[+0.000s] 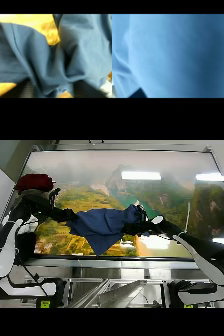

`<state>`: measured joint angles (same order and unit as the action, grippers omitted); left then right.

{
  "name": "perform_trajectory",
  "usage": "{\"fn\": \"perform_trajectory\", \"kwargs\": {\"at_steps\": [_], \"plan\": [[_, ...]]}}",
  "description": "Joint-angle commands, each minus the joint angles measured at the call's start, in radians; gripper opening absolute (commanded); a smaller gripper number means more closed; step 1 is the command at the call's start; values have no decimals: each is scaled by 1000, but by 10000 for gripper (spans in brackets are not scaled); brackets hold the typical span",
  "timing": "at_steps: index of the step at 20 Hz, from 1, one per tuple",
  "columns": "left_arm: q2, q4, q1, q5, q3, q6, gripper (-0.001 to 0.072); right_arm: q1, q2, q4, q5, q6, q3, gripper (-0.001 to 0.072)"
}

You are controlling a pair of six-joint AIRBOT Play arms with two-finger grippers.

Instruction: Fold the shirts.

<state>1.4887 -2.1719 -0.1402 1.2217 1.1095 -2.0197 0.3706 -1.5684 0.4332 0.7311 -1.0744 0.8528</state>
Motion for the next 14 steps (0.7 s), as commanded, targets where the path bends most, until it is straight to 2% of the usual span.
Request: {"fn": "perform_trajectory", "kwargs": {"at_steps": [1, 3, 6, 9, 11, 14], "plan": [[18, -3, 4, 1, 19, -27, 28, 17, 0, -21, 75, 14, 70, 37], [4, -2, 4, 2, 19, -30, 13, 15, 61, 42, 173, 12, 100, 22], [-98, -13, -10, 10, 19, -29, 12, -34, 254, 79, 320, 12, 132, 22], [-364, -154, -11, 45, 20, -49, 12, -142, 534, 80, 409, 13, 238, 22], [-589, -157, 15, 26, 47, -47, 12, -216, 720, 80, 446, 11, 334, 22], [-840, -149, 53, 17, 154, 53, 11, -275, 916, 80, 444, -7, 413, 23]]}}
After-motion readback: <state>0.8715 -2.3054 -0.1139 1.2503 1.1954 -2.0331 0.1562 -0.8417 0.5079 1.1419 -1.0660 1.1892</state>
